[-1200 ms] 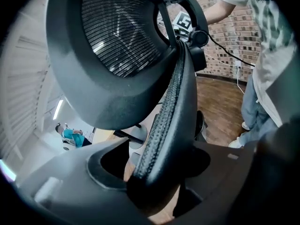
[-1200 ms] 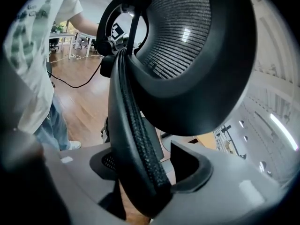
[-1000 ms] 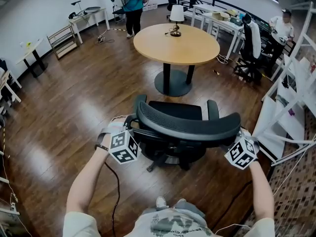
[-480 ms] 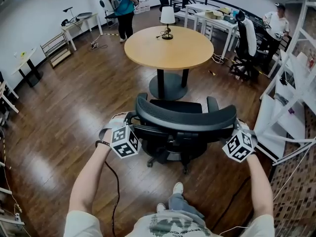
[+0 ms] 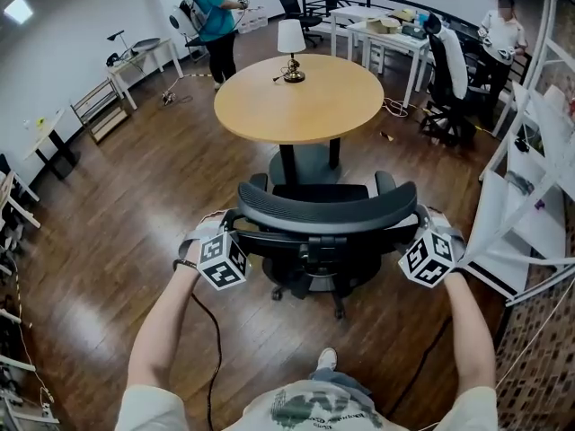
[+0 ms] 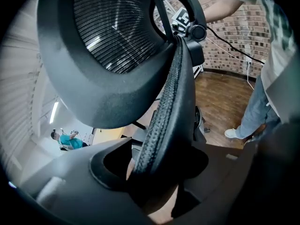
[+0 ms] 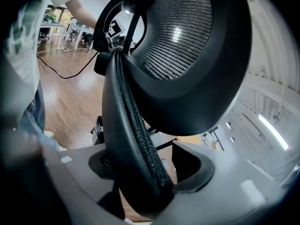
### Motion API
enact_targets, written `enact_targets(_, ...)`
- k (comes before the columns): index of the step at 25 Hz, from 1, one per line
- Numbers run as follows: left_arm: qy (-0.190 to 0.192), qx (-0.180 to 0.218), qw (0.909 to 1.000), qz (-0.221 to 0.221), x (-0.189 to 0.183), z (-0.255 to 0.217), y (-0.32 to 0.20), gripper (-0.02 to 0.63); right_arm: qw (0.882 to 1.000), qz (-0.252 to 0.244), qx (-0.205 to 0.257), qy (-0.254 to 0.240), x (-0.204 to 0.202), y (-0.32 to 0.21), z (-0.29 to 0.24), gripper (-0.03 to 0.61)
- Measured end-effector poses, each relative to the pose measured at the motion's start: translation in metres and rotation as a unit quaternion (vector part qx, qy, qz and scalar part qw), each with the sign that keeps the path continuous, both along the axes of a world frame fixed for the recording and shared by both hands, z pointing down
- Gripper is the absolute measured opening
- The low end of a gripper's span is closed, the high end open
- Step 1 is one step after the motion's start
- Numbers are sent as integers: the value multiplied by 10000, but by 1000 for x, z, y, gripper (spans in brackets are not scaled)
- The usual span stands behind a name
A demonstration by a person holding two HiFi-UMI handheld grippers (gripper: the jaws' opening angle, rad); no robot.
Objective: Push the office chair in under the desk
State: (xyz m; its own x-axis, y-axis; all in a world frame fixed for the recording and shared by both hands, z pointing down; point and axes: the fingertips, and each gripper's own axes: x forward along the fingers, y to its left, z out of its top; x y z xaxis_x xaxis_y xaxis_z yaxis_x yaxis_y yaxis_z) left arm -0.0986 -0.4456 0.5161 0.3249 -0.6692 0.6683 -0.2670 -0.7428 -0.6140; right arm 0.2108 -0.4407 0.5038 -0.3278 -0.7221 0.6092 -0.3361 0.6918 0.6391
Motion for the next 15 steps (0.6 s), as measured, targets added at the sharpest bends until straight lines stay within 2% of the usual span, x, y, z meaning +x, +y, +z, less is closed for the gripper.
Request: enact_targets(15,-73,34,9998,-200,17,-1,-94,256,10000,-13,-15,61,19,-103,0,295)
